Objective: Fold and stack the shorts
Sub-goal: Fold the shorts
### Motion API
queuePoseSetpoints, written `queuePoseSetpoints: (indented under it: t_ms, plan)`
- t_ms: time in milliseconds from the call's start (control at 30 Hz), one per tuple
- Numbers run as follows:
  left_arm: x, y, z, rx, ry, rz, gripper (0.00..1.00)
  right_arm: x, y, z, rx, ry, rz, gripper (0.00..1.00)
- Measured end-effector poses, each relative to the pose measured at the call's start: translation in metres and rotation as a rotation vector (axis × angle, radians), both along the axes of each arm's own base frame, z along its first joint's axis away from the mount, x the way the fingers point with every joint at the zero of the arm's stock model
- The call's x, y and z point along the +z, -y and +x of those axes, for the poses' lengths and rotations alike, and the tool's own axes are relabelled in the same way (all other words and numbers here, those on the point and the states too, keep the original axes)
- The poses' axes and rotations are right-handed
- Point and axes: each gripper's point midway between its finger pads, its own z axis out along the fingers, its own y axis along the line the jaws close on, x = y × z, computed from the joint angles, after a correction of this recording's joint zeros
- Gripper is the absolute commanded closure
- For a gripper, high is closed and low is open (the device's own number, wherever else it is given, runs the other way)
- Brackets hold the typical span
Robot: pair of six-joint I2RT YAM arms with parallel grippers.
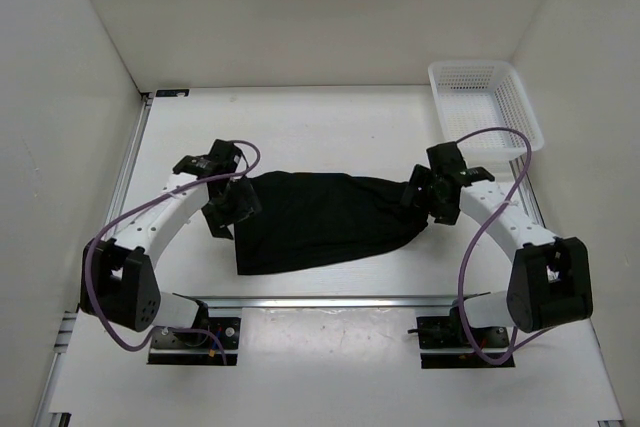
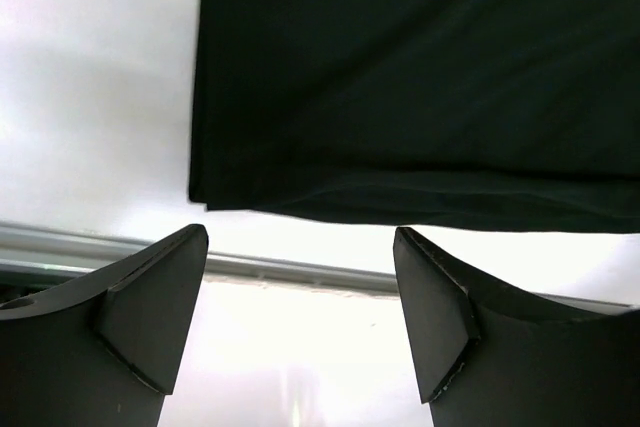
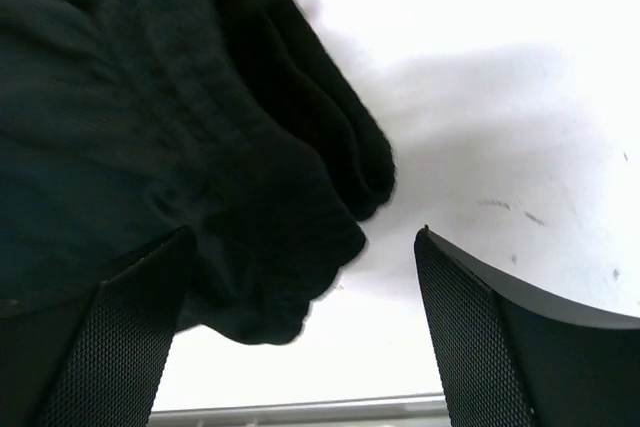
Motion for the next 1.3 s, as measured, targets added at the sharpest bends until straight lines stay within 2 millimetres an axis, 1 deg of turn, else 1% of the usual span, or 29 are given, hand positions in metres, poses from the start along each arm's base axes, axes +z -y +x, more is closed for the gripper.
queuePoseSetpoints:
  t_ms: [67, 133, 200, 267, 367, 400, 500, 533, 600, 633, 700, 733, 767, 800, 967, 1067, 1200, 1300]
  plan:
    - [0.011, 0.002, 0.012, -0.003, 0.042, -0.004, 0.14, 0.002, 0.001, 0.007, -0.003, 0.011, 0.002, 0.06]
    - [0.017, 0.003, 0.018, -0.007, 0.064, -0.007, 0.14, -0.004, 0.004, 0.010, -0.019, -0.001, 0.018, 0.07]
    - [0.017, 0.004, 0.019, -0.011, 0.064, -0.005, 0.14, -0.013, 0.009, 0.013, -0.040, -0.007, 0.045, 0.07]
    - [0.014, 0.004, 0.019, -0.014, 0.051, -0.001, 0.14, -0.027, 0.011, 0.011, -0.055, -0.025, 0.088, 0.08]
    - [0.007, 0.004, 0.020, -0.018, 0.028, 0.006, 0.14, -0.048, 0.009, 0.008, -0.067, -0.059, 0.151, 0.17]
    - [0.004, 0.004, 0.020, -0.019, 0.020, 0.008, 0.14, -0.048, 0.006, 0.012, -0.067, -0.055, 0.173, 0.22]
    - [-0.004, 0.006, 0.024, -0.022, 0.003, 0.009, 0.14, -0.048, -0.006, 0.031, -0.052, -0.007, 0.238, 0.34]
    - [-0.007, 0.007, 0.025, -0.022, -0.004, 0.010, 0.14, -0.048, -0.009, 0.036, -0.050, 0.006, 0.256, 0.42]
    - [-0.015, 0.008, 0.027, -0.023, -0.020, 0.014, 0.15, -0.050, -0.012, 0.043, -0.053, 0.024, 0.275, 0.54]
    - [-0.018, 0.008, 0.028, -0.023, -0.030, 0.017, 0.15, -0.051, -0.014, 0.045, -0.053, 0.026, 0.283, 0.66]
    - [-0.027, 0.008, 0.029, -0.024, -0.055, 0.025, 0.15, -0.055, -0.015, 0.045, -0.055, 0.025, 0.284, 0.81]
    - [-0.031, 0.008, 0.029, -0.025, -0.065, 0.028, 0.16, -0.056, -0.015, 0.045, -0.060, 0.020, 0.288, 0.91]
    - [-0.034, 0.007, 0.030, -0.022, -0.073, 0.031, 0.16, -0.055, -0.016, 0.046, -0.062, 0.022, 0.288, 0.97]
    - [-0.037, 0.005, 0.031, -0.021, -0.081, 0.033, 0.16, -0.055, -0.015, 0.046, -0.065, 0.022, 0.288, 1.00]
    - [-0.038, -0.015, 0.039, 0.030, -0.080, 0.034, 0.16, -0.052, -0.010, 0.045, -0.083, 0.031, 0.253, 1.00]
    - [-0.038, -0.024, 0.043, 0.057, -0.078, 0.034, 0.16, -0.044, -0.002, 0.041, -0.098, 0.046, 0.211, 1.00]
    - [-0.040, -0.023, 0.047, 0.052, -0.070, 0.024, 0.16, -0.026, 0.011, 0.039, -0.112, 0.076, 0.147, 1.00]
    - [-0.048, -0.020, 0.047, 0.044, -0.092, 0.015, 0.23, -0.009, 0.017, 0.044, -0.109, 0.113, 0.115, 1.00]
